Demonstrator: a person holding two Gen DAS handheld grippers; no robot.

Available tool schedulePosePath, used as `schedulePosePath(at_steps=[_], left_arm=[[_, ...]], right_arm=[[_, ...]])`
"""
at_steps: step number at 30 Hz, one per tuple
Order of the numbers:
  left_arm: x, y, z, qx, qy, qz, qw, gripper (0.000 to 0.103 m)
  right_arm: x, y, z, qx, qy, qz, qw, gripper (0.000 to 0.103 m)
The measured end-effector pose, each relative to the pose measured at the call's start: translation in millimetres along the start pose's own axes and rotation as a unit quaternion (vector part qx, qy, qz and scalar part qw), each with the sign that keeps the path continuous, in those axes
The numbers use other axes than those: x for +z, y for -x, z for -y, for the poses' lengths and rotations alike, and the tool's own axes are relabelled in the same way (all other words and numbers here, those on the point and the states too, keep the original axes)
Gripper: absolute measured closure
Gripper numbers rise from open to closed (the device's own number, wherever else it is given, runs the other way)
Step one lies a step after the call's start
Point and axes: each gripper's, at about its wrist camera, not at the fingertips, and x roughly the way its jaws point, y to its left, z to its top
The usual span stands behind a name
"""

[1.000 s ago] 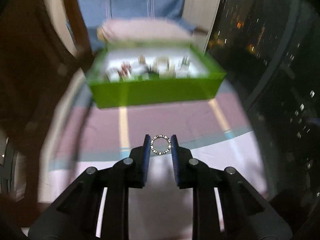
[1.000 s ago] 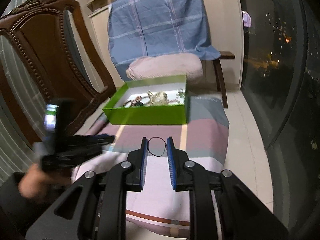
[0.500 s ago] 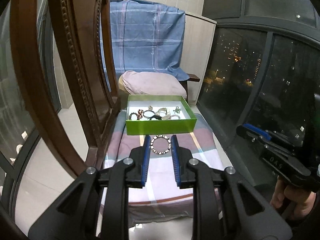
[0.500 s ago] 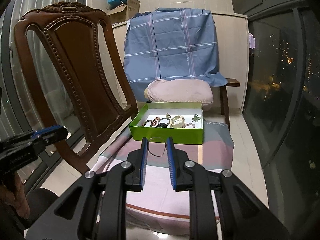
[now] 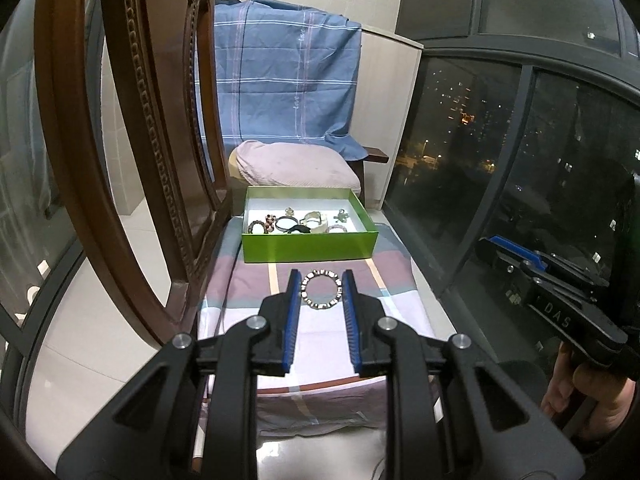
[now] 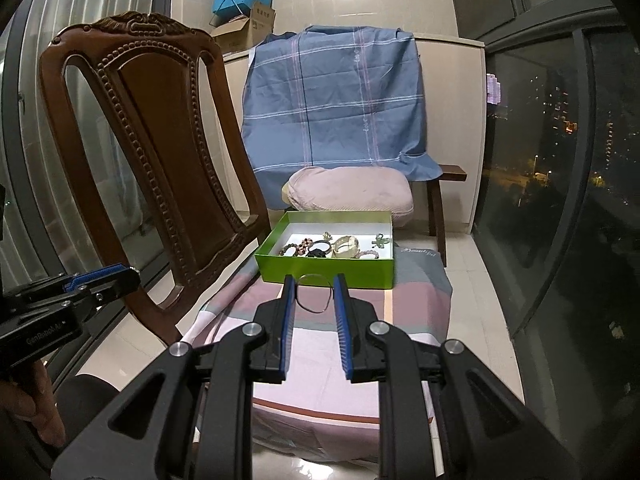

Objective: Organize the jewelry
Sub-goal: 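Lift the silver ring toward the green box while the right gripper carries the black cord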

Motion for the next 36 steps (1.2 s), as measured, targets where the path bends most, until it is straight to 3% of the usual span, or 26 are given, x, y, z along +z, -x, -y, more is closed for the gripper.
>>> schedulePosePath(at_steps=[21,36], left_arm=[[-3.9,-6.3,4.0,-0.006,-0.003,-0.007,1.0,0.083],[-8.2,-26.5,2.9,-0.007,0.002,-0.029,0.9996,0.082]], right_arm=[[-0.3,5.4,3.0,-0.001,-0.004,0.001,1.0,0.084],[-7.4,-15.1,7.1,0.001,-0.012,-0.017,1.0,0.084]])
